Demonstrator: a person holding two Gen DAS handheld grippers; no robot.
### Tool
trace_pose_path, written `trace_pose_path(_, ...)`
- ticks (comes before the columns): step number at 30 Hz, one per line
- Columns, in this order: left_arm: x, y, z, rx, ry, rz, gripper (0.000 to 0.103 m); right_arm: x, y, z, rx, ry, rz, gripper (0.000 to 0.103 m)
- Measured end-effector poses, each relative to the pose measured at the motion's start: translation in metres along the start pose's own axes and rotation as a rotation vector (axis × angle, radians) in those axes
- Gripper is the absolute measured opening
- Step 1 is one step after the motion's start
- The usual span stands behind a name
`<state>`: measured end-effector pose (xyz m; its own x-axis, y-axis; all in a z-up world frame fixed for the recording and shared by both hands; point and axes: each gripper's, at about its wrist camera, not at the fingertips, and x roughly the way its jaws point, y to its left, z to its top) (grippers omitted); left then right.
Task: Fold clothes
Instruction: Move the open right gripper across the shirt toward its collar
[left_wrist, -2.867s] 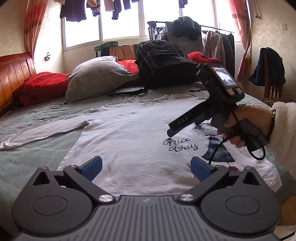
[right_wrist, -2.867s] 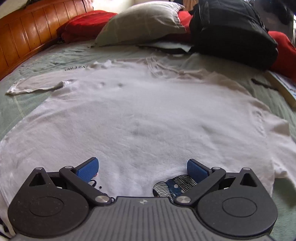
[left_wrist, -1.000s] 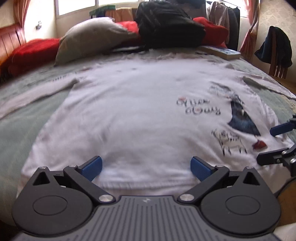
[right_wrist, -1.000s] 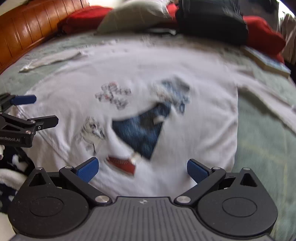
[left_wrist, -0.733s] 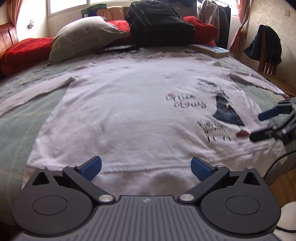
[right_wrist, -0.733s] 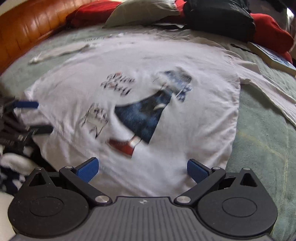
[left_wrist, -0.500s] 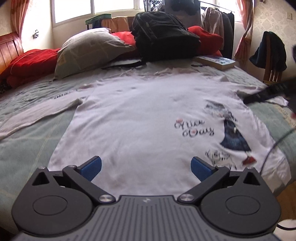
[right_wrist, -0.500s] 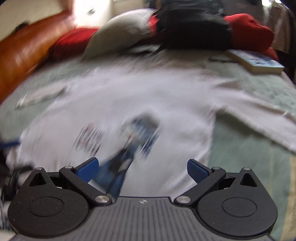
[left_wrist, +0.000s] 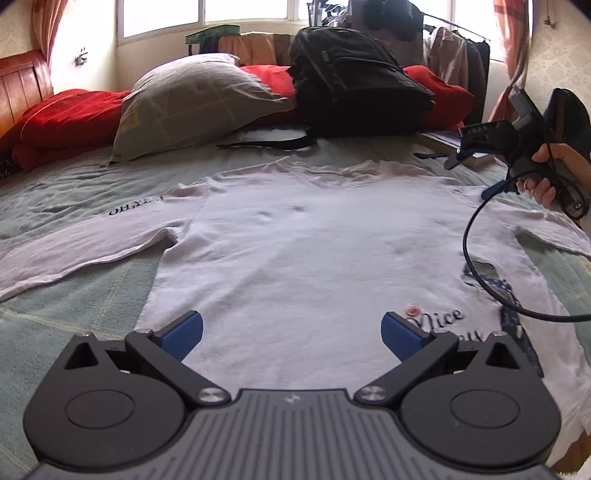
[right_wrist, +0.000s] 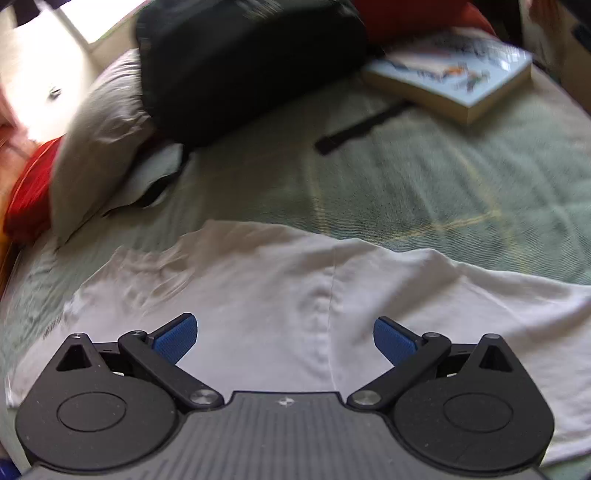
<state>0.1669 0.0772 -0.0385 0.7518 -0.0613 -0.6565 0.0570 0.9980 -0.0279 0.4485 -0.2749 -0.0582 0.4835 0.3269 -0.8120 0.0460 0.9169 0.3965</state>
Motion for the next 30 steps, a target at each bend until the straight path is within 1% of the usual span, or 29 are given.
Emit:
trace_pose_path(2, 0.006, 0.009, 0.002, -0.024, 0.003, -0.009, 0.102, 0.016, -0.003, 0.006, 0.021, 0.019, -0.015, 0.103)
trace_pose_path(3, 0.008, 0.013, 0.003, -0.036, 0.004, -0.011, 0.102, 0.023, -0.003, 0.009, 0.004, 0.015, -0.037, 0.103)
trace_pose_path(5, 0.013, 0.020, 0.005, -0.056, 0.001, -0.007, 0.102, 0.035, -0.003, 0.016, -0.026, -0.006, -0.105, 0.103)
trace_pose_path(7, 0.016, 0.026, 0.006, -0.071, -0.002, -0.009, 0.102, 0.045, -0.009, 0.027, -0.019, -0.026, -0.120, 0.103)
trace_pose_path(8, 0.017, 0.028, 0.007, -0.077, -0.003, -0.012, 0.102, 0.047, -0.010, 0.033, -0.009, -0.040, -0.121, 0.103)
trace_pose_path(10, 0.017, 0.032, 0.007, -0.081, -0.010, -0.008, 0.102, 0.042, -0.005, 0.042, 0.005, -0.067, -0.153, 0.103)
trace_pose_path(12, 0.016, 0.033, 0.007, -0.082, -0.014, -0.005, 0.102, 0.029, 0.010, 0.043, -0.021, -0.090, -0.166, 0.103)
trace_pose_path(14, 0.016, 0.034, 0.006, -0.084, -0.014, -0.006, 0.102, 0.020, 0.027, 0.036, -0.041, -0.061, -0.146, 0.103)
trace_pose_path(16, 0.016, 0.035, 0.005, -0.085, -0.014, -0.006, 0.102, 0.021, 0.040, 0.026, -0.044, -0.011, -0.085, 0.103)
trace_pose_path(17, 0.016, 0.036, 0.005, -0.086, -0.014, -0.006, 0.102, 0.025, 0.047, 0.021, -0.055, 0.015, -0.046, 0.103)
trace_pose_path(20, 0.016, 0.037, 0.003, -0.089, -0.014, -0.007, 0.102, 0.046, 0.064, 0.017, -0.109, 0.046, -0.021, 0.103)
trace_pose_path(26, 0.011, 0.042, 0.002, -0.103, -0.021, -0.003, 0.102, 0.084, 0.068, 0.041, -0.148, -0.042, -0.105, 0.103)
trace_pose_path(28, 0.011, 0.043, 0.002, -0.102, -0.021, 0.000, 0.102, 0.083, 0.068, 0.052, -0.132, -0.064, -0.104, 0.103)
trace_pose_path(30, 0.011, 0.044, 0.002, -0.101, -0.024, -0.003, 0.102, 0.069, 0.073, 0.053, -0.120, -0.071, -0.094, 0.103)
